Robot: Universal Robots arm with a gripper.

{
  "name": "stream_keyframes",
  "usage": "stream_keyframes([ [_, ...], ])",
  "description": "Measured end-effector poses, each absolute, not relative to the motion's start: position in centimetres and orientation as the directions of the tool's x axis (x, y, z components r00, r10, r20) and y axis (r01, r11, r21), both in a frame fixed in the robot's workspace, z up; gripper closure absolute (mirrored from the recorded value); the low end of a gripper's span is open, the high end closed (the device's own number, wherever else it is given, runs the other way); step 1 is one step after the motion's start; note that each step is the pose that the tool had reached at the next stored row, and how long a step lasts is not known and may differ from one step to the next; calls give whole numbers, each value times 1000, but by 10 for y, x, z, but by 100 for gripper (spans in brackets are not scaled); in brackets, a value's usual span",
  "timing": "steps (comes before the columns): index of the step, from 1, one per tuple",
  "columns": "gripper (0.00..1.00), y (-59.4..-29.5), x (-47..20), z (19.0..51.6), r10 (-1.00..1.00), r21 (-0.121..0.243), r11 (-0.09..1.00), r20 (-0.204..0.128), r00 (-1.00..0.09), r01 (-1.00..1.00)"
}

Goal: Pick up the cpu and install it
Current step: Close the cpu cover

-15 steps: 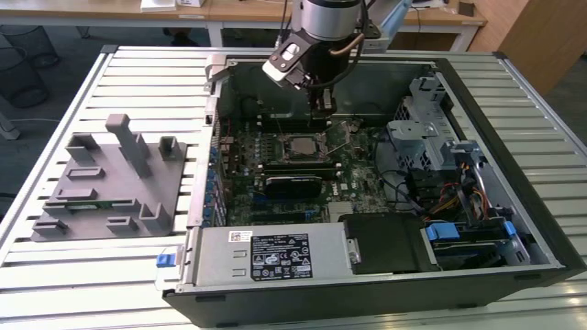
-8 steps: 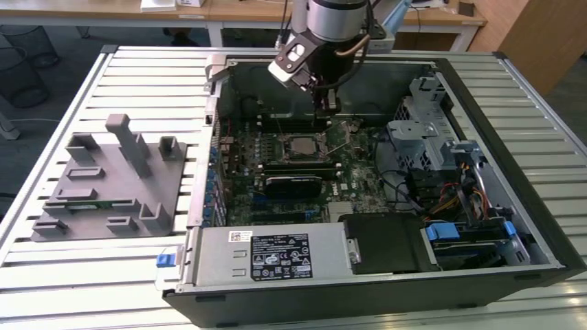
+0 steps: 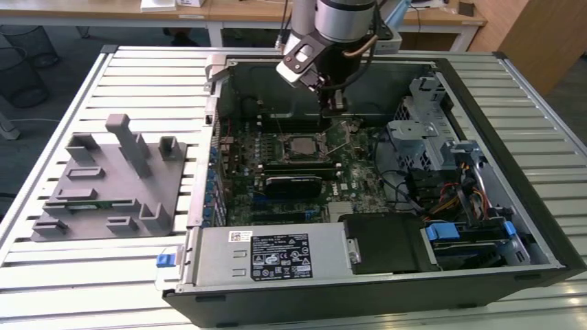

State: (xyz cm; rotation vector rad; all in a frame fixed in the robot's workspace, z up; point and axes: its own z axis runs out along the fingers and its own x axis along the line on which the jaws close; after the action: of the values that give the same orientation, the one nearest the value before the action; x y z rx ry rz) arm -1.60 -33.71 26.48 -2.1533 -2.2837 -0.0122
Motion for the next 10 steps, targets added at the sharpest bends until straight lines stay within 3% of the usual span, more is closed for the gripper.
stream_keyframes([
  [10,89,-334,3,262,998,3,59,7,-59,998],
])
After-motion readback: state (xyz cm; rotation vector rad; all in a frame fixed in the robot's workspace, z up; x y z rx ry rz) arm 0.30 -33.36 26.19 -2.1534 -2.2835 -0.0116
